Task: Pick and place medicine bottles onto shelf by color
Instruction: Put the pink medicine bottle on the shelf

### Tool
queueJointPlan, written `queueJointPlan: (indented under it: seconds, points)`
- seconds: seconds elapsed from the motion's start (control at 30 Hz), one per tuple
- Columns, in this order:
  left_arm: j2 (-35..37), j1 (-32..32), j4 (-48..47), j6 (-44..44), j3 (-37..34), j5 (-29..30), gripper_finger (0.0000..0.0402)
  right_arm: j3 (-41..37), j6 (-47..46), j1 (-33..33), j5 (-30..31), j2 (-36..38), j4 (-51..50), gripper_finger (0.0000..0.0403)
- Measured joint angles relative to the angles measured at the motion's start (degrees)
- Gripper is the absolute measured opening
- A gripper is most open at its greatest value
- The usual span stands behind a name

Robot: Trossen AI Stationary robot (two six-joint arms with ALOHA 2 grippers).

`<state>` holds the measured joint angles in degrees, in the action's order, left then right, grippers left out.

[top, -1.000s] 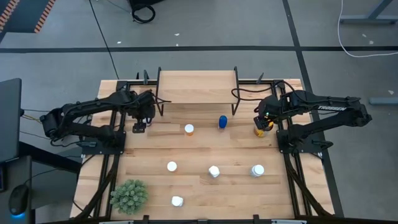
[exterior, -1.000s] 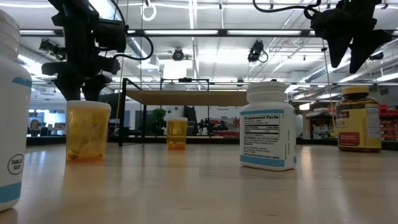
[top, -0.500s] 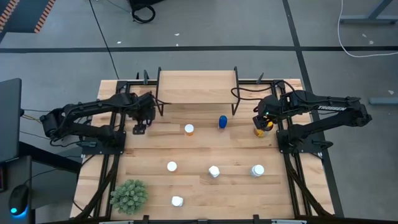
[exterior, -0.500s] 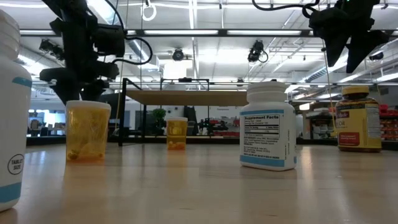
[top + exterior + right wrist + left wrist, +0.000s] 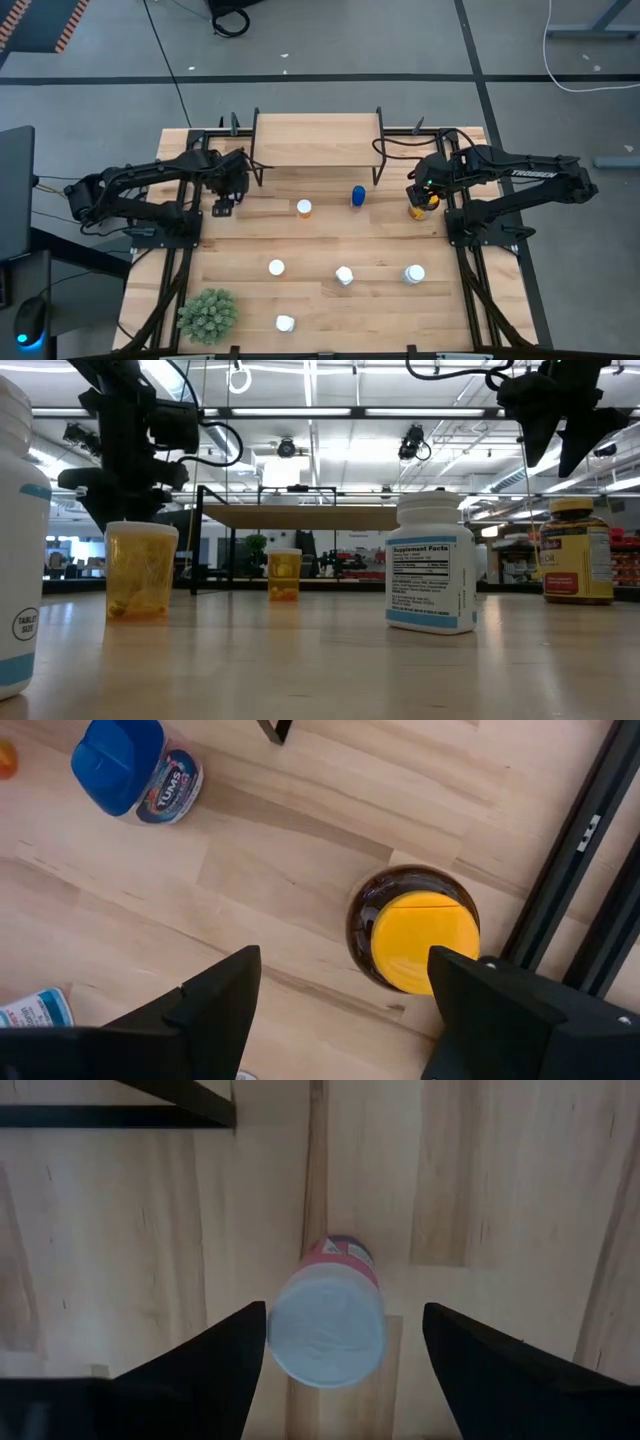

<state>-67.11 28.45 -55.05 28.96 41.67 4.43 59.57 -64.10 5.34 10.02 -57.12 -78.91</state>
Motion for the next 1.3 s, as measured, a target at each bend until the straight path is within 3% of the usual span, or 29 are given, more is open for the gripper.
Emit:
queueJointPlan:
  seconds: [0.33, 0.73, 0.93, 1.1, 1.3]
  points:
    - [0.0, 0.0, 0.58, 0.17, -0.02, 0.0, 0.0258, 0.02, 0.06, 0.0, -0.63, 0.0, 0.0, 0.0296]
    - [0.0, 0.0, 0.57, -3.47, 0.0, -0.06, 0.0184, 0.02, 0.23, 0.0, -1.09, 0.0, -0.02, 0.0296]
    - [0.0, -0.09, -1.98, -12.8, 0.45, -0.19, 0.0175, 0.02, 1.23, 0.01, -3.32, 0.0, -0.03, 0.0296]
    - [-0.02, -0.62, -8.88, -15.02, 5.91, -0.36, 0.018, 0.0, 1.31, 0.0, -3.52, 0.0, -0.02, 0.0296]
    - [-0.02, -1.07, -17.67, -16.82, 19.5, -0.35, 0.017, 0.01, 1.33, 0.01, -3.52, 0.0, 0.0, 0.0296]
